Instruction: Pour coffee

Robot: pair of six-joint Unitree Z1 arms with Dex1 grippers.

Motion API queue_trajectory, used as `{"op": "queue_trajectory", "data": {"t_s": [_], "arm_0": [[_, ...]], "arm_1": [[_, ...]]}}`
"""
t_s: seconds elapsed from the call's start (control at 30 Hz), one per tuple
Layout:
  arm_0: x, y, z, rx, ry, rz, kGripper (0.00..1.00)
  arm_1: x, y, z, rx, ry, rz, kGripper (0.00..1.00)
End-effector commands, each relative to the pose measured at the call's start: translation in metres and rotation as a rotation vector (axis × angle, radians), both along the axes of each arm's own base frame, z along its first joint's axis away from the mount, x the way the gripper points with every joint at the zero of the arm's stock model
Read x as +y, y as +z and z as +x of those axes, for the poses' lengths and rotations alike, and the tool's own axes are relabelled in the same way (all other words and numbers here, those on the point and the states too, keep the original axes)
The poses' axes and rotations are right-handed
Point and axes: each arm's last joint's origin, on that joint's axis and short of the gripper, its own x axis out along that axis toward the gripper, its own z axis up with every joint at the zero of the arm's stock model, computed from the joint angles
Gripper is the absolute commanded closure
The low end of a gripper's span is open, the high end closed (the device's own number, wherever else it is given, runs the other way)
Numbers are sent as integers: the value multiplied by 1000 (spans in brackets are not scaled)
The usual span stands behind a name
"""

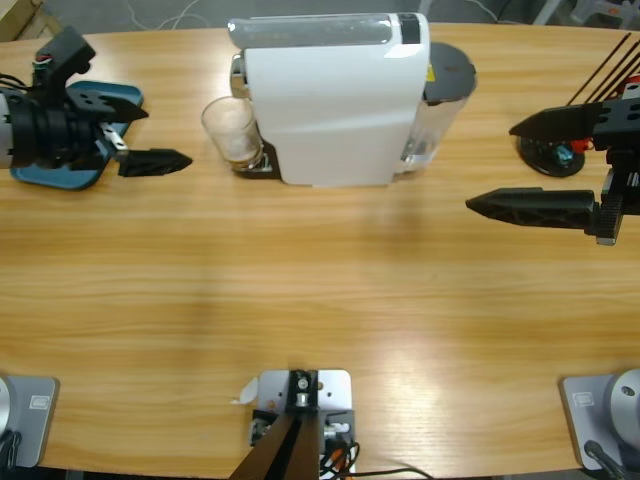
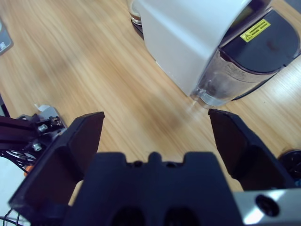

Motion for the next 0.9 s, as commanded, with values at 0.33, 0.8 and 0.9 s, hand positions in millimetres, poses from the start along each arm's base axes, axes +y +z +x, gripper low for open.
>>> {"op": "queue_trajectory", "data": {"t_s": [0.33,0.8,0.9], "arm_0": [[-22,-47,48,21,-31,0,0],[-36,-62,67,30,-67,-34,0],[-38,-64,71,30,-68,-35,0]], "arm_1": [[3,-14,8,79,-18,-83,0],[8,-18,11,113,11,-72,0],[8,-18,11,113,11,-73,0]]}}
